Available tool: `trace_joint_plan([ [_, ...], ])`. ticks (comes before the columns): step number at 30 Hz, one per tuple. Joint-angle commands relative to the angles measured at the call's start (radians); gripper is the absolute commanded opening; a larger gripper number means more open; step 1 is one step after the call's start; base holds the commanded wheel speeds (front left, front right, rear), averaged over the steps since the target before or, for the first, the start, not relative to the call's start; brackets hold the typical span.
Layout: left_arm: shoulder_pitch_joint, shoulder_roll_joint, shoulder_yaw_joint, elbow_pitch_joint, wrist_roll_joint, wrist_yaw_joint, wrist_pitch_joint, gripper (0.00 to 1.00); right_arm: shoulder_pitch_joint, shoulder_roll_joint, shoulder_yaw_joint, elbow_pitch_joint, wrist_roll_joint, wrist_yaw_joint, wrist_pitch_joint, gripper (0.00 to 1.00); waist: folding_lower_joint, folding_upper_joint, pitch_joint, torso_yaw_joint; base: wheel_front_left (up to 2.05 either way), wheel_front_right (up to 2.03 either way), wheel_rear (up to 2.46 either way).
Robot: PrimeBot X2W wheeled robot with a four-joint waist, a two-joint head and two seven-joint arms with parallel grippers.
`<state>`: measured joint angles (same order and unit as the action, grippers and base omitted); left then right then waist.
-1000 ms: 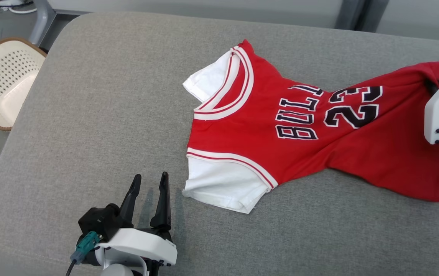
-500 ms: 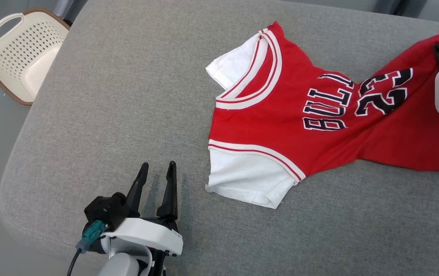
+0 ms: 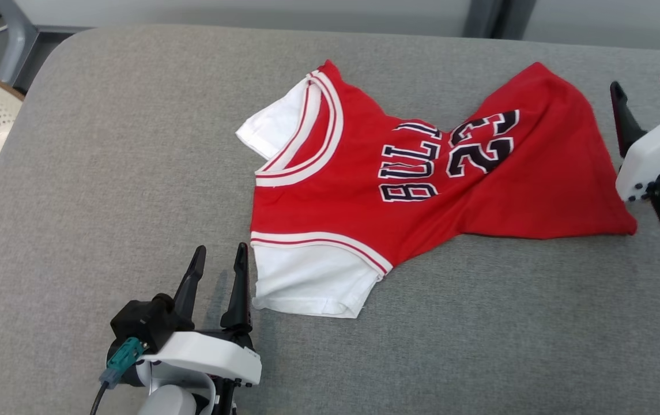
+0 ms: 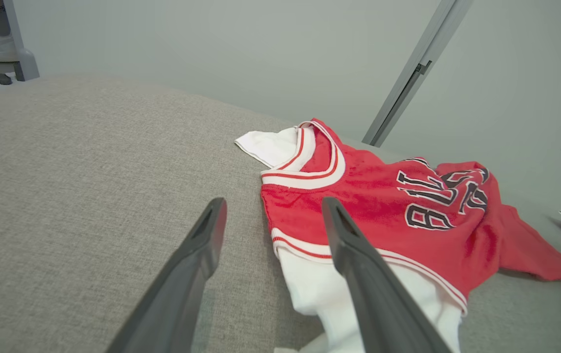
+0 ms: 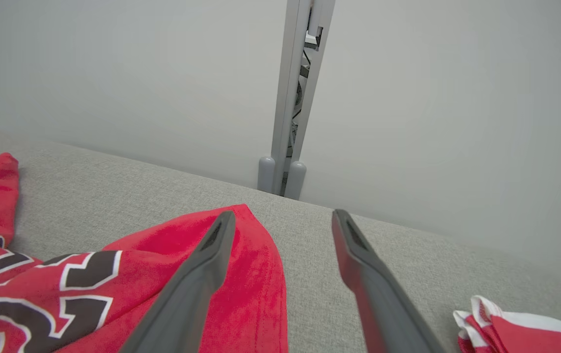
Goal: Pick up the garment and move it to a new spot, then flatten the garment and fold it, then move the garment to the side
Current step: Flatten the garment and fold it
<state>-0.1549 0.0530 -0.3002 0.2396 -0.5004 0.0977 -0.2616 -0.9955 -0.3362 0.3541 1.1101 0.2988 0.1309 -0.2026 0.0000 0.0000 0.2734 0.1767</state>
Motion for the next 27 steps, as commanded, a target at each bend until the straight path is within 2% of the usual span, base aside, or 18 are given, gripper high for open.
trace_joint_plan([
  [1,0.015,0.010,0.012,-0.002,0.007,0.002,-0.004,1.00,0.057,0.017,-0.007,-0.012,0.035,0.000,-0.022,1.00,0.0000,0.0000,-0.047,-0.055,0.00,0.00,0.00],
  [7,0.048,0.020,0.021,-0.006,0.004,0.009,-0.004,1.00,0.229,0.059,-0.014,-0.040,0.109,0.000,-0.046,1.00,0.0000,0.0000,-0.091,-0.103,0.00,0.00,0.00],
  [12,0.064,0.023,0.014,-0.012,0.004,0.009,-0.001,1.00,0.339,0.089,-0.040,-0.046,0.154,0.000,-0.052,1.00,0.0000,0.0000,-0.101,-0.099,0.00,0.00,0.00],
  [21,0.067,0.033,0.011,-0.025,0.001,0.018,0.006,1.00,0.350,0.104,-0.103,-0.016,0.154,0.000,-0.057,1.00,0.0000,0.0000,-0.079,-0.071,0.00,0.00,0.00],
  [27,0.059,0.037,0.010,-0.031,-0.001,0.020,0.008,1.00,0.305,0.119,-0.153,0.068,0.133,0.000,-0.044,1.00,0.0000,0.0000,-0.063,-0.053,0.00,0.00,0.00],
])
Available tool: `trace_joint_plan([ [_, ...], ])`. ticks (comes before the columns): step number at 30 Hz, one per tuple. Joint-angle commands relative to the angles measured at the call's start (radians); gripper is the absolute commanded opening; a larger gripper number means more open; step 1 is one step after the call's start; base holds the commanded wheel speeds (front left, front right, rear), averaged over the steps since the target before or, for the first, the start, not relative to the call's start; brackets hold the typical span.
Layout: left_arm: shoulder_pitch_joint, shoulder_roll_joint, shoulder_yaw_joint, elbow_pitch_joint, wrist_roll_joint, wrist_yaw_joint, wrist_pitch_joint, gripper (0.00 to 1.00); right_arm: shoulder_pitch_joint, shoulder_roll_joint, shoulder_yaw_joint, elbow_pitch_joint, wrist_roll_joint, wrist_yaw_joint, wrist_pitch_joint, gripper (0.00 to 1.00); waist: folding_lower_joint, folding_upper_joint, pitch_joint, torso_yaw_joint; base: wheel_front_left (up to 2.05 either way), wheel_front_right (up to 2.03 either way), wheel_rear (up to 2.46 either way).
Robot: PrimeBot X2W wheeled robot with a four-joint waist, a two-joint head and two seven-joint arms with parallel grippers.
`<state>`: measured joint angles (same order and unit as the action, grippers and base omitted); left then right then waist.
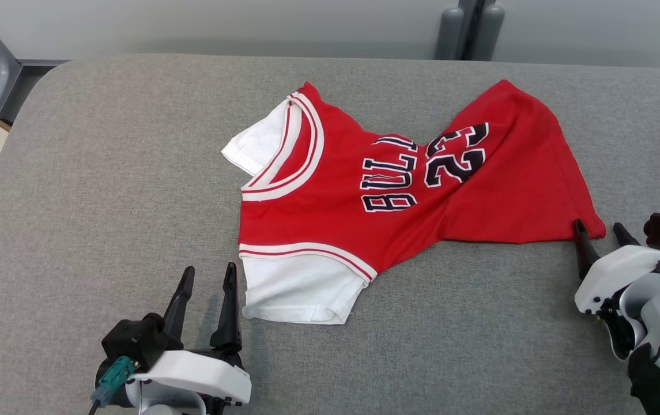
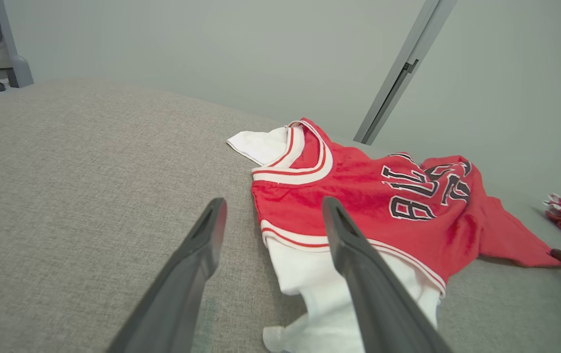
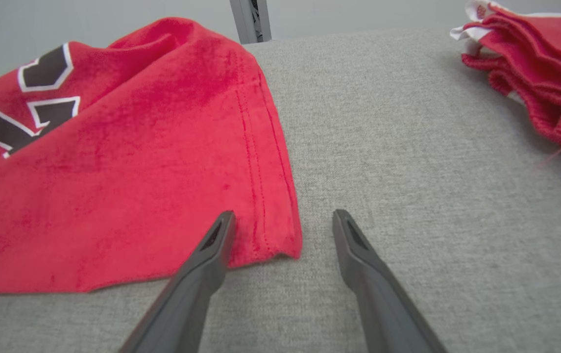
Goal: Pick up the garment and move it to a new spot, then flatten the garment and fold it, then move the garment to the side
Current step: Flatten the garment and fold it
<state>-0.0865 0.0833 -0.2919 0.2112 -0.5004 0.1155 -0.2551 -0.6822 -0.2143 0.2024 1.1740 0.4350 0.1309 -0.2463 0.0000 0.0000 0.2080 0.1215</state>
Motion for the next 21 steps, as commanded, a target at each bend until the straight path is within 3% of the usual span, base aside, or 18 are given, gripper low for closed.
trace_joint_plan([
  [1,-0.011,0.007,0.002,-0.002,-0.002,0.003,0.002,1.00,-0.015,0.002,-0.008,0.021,-0.004,0.000,0.011,1.00,0.0000,0.0000,0.004,0.004,0.00,0.00,0.00],
  [3,-0.013,0.008,0.002,-0.001,-0.004,0.004,0.001,1.00,-0.028,0.011,-0.013,0.051,-0.014,0.000,0.038,1.00,0.0000,0.0000,0.006,0.007,0.00,0.00,0.00],
  [4,-0.014,0.009,0.003,0.000,-0.005,0.005,0.001,1.00,-0.034,0.016,-0.012,0.060,-0.018,0.000,0.048,0.86,0.0000,0.0000,0.007,0.008,0.00,0.00,0.00],
  [5,-0.015,0.009,0.003,0.001,-0.006,0.006,0.000,1.00,-0.037,0.022,-0.010,0.066,-0.023,0.000,0.058,0.47,0.0000,0.0000,0.008,0.008,0.00,0.00,0.00],
  [7,-0.016,0.010,0.005,0.002,-0.008,0.008,0.000,1.00,-0.042,0.029,-0.011,0.075,-0.026,0.000,0.065,0.31,0.0000,0.0000,0.007,0.007,0.00,0.00,0.00],
  [9,-0.015,0.011,0.007,0.003,-0.010,0.008,-0.001,1.00,-0.051,0.031,-0.011,0.079,-0.032,0.000,0.063,0.00,0.0000,0.0000,0.005,0.003,0.00,0.00,0.00],
  [21,0.002,0.015,0.014,0.005,-0.020,0.011,-0.004,1.00,-0.005,0.014,0.015,0.007,-0.016,0.000,0.029,0.00,0.0000,0.0000,-0.024,-0.066,0.00,0.00,0.00],
])
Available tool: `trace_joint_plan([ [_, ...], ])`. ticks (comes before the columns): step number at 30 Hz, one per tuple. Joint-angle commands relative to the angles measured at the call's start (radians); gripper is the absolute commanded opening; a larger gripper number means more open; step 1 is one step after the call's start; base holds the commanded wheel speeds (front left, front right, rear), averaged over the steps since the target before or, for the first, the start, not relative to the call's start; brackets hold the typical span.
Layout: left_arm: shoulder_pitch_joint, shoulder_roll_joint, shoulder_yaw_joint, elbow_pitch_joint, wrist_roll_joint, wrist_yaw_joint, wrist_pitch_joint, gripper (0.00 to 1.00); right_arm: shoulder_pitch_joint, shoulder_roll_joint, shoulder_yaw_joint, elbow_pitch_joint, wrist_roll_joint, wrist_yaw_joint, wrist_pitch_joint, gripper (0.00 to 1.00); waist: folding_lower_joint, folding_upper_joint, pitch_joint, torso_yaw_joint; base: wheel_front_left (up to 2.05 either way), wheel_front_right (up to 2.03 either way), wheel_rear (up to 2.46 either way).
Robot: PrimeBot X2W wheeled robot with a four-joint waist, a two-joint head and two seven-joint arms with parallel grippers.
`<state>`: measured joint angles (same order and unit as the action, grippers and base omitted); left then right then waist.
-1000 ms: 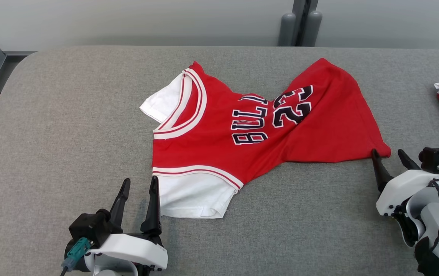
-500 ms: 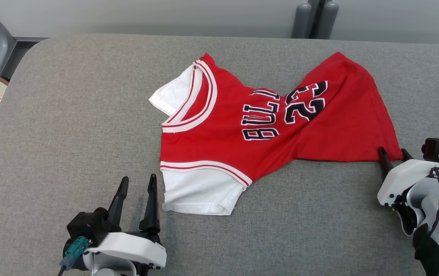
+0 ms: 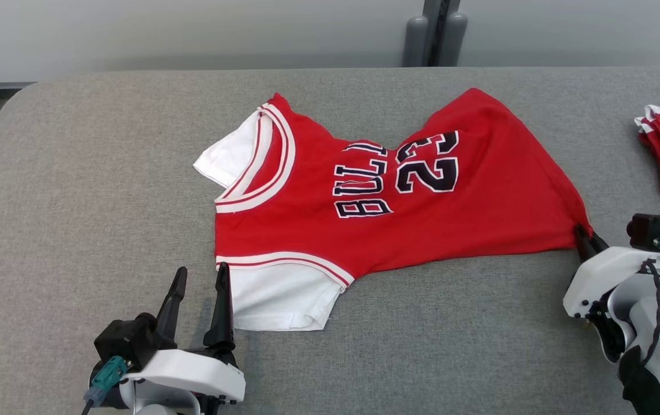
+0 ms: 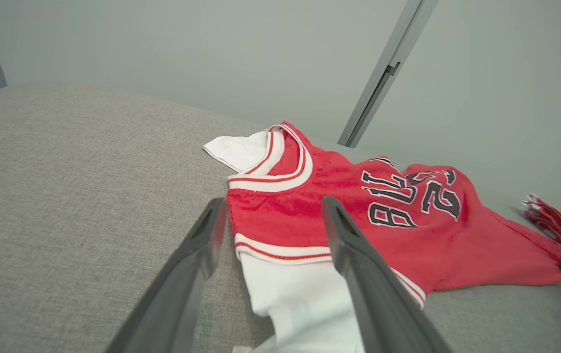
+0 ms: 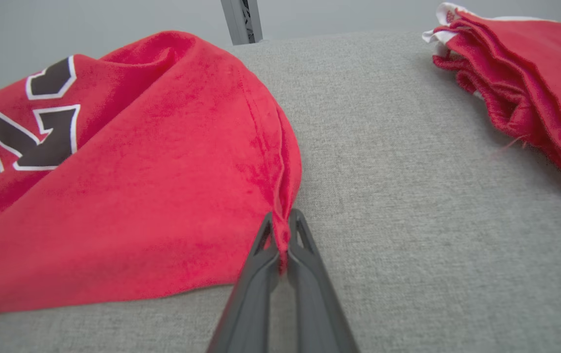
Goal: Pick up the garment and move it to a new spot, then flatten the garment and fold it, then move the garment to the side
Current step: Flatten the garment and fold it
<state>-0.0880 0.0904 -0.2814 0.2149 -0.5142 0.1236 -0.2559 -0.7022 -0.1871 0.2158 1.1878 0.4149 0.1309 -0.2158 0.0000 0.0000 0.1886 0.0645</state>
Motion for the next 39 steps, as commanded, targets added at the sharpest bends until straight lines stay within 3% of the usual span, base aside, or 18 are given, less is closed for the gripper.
trace_joint_plan([
  [1,0.005,0.009,0.004,0.002,-0.007,0.004,-0.003,1.00,0.026,-0.019,0.002,-0.017,0.008,0.000,-0.001,0.00,0.0000,0.0000,-0.005,-0.014,0.00,0.00,0.00],
  [12,0.005,0.016,0.012,0.019,-0.020,0.004,0.003,1.00,0.150,-0.071,-0.031,-0.131,0.054,0.000,0.025,0.00,0.0000,0.0000,0.001,-0.040,0.00,0.00,0.00],
  [13,0.002,0.016,0.009,0.025,-0.023,0.000,0.006,1.00,0.157,-0.075,-0.039,-0.141,0.053,0.000,0.022,0.10,0.0000,0.0000,0.001,-0.041,0.00,0.00,0.00],
  [14,-0.002,0.016,0.004,0.035,-0.025,-0.005,0.014,1.00,0.165,-0.076,-0.045,-0.151,0.052,0.000,0.021,0.41,0.0000,0.0000,0.001,-0.042,0.00,0.00,0.00],
  [15,-0.008,0.017,-0.001,0.048,-0.023,-0.009,0.021,1.00,0.172,-0.076,-0.055,-0.162,0.050,0.000,0.014,1.00,0.0000,0.0000,0.001,-0.043,0.00,0.00,0.00],
  [22,-0.066,0.026,-0.033,0.152,-0.013,-0.037,0.060,1.00,0.218,-0.086,-0.117,-0.262,0.021,0.000,-0.002,1.00,0.0000,0.0000,-0.010,-0.058,0.00,0.00,0.00],
  [30,-0.148,0.026,-0.056,0.297,-0.039,-0.071,0.134,1.00,0.285,-0.049,-0.229,-0.507,-0.079,0.000,0.005,1.00,0.0000,0.0000,-0.010,-0.100,0.00,0.00,0.00],
  [34,-0.191,0.033,-0.069,0.367,-0.045,-0.097,0.173,0.75,0.326,-0.014,-0.261,-0.638,-0.120,0.000,0.053,1.00,0.0000,0.0000,-0.002,-0.117,0.00,0.00,0.00],
  [35,-0.201,0.036,-0.071,0.382,-0.044,-0.098,0.175,0.58,0.336,-0.005,-0.269,-0.670,-0.129,0.000,0.064,1.00,0.0000,0.0000,0.000,-0.121,0.00,0.00,0.00],
  [37,-0.222,0.039,-0.073,0.401,-0.039,-0.105,0.169,0.05,0.357,0.011,-0.287,-0.731,-0.145,0.000,0.085,1.00,0.0000,0.0000,0.003,-0.128,0.00,0.00,0.00],
  [39,-0.242,0.041,-0.069,0.408,-0.037,-0.109,0.151,0.00,0.378,0.024,-0.304,-0.787,-0.159,0.000,0.106,1.00,0.0000,0.0000,0.006,-0.132,0.00,0.00,0.00],
])
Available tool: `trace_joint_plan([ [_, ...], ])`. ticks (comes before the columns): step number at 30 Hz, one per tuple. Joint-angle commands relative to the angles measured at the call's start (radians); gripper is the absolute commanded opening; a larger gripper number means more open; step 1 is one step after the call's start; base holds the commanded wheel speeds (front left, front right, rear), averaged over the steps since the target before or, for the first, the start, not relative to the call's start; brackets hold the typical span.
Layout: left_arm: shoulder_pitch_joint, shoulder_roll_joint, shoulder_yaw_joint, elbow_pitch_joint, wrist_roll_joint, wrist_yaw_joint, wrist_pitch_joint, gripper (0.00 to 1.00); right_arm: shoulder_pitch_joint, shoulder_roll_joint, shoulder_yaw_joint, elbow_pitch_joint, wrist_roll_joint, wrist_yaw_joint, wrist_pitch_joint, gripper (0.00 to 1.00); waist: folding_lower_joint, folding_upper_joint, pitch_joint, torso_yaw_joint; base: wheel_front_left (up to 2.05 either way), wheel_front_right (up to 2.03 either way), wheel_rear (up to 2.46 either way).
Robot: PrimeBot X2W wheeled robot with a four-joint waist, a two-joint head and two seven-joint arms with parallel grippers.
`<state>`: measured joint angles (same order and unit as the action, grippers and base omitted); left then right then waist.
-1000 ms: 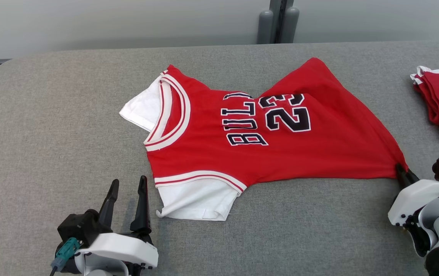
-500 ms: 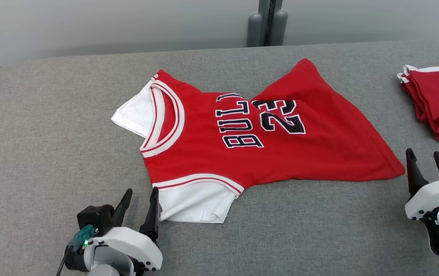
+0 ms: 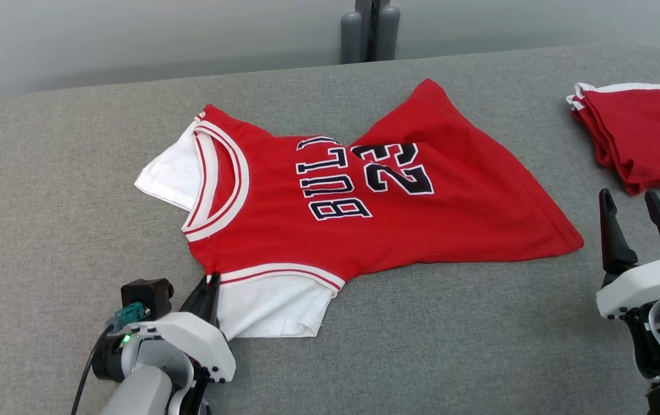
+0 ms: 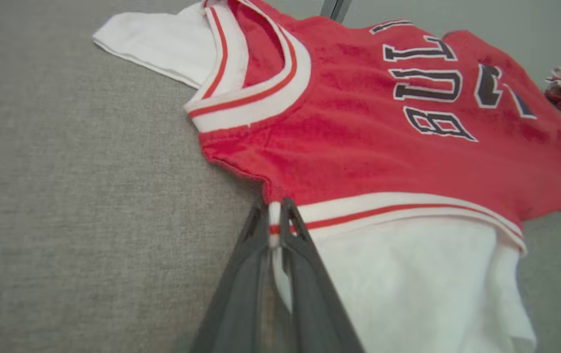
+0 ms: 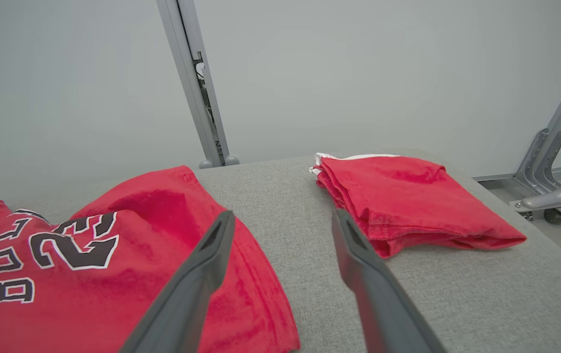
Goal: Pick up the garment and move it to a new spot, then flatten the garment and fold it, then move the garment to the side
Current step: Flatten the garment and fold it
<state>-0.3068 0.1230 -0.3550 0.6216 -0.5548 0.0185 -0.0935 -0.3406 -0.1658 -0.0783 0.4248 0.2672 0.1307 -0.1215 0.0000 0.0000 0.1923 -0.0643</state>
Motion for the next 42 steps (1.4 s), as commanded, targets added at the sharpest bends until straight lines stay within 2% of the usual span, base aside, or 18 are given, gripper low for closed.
trace_joint_plan([
  [1,-0.035,0.012,0.006,0.005,0.008,-0.004,-0.024,0.00,0.027,0.009,-0.018,-0.050,-0.016,0.000,0.021,1.00,0.0000,0.0000,0.004,-0.005,0.00,0.00,0.00],
  [6,-0.102,0.026,0.014,0.024,0.027,0.005,-0.074,0.00,0.061,0.037,-0.039,-0.152,-0.039,0.000,0.061,1.00,0.0000,0.0000,0.017,-0.016,0.00,0.00,0.00],
  [11,-0.176,0.039,0.008,0.071,0.040,-0.006,-0.085,0.00,0.069,0.054,-0.037,-0.208,-0.047,0.000,0.084,1.00,0.0000,0.0000,0.034,-0.028,0.00,0.00,0.00],
  [19,-0.255,0.047,-0.021,0.170,0.078,-0.043,-0.137,0.00,0.059,0.075,-0.024,-0.216,-0.057,0.000,0.059,1.00,0.0000,0.0000,0.042,-0.040,0.00,0.00,0.00],
  [20,-0.264,0.046,-0.022,0.180,0.083,-0.046,-0.147,0.06,0.059,0.079,-0.019,-0.214,-0.060,0.000,0.052,1.00,0.0000,0.0000,0.040,-0.040,0.00,0.00,0.00],
  [23,-0.269,0.039,-0.007,0.199,0.082,-0.045,-0.164,1.00,0.073,0.082,-0.005,-0.215,-0.079,0.000,0.011,1.00,0.0000,0.0000,0.029,-0.037,0.00,0.00,0.00],
  [28,-0.219,0.039,0.038,0.150,0.091,-0.044,-0.172,1.00,0.103,0.091,0.033,-0.210,-0.096,0.000,-0.058,1.00,0.0000,0.0000,-0.003,-0.022,0.00,0.00,0.00],
  [35,-0.061,0.033,0.119,-0.049,0.132,-0.035,-0.172,1.00,0.147,0.104,0.068,-0.196,-0.090,0.000,-0.102,1.00,0.0000,0.0000,-0.059,0.010,0.00,0.00,0.00],
  [42,0.129,-0.002,0.162,-0.242,0.182,-0.019,-0.172,1.00,0.180,0.111,0.071,-0.177,-0.082,0.000,-0.119,1.00,0.0000,0.0000,-0.121,0.045,0.00,0.00,0.00],
])
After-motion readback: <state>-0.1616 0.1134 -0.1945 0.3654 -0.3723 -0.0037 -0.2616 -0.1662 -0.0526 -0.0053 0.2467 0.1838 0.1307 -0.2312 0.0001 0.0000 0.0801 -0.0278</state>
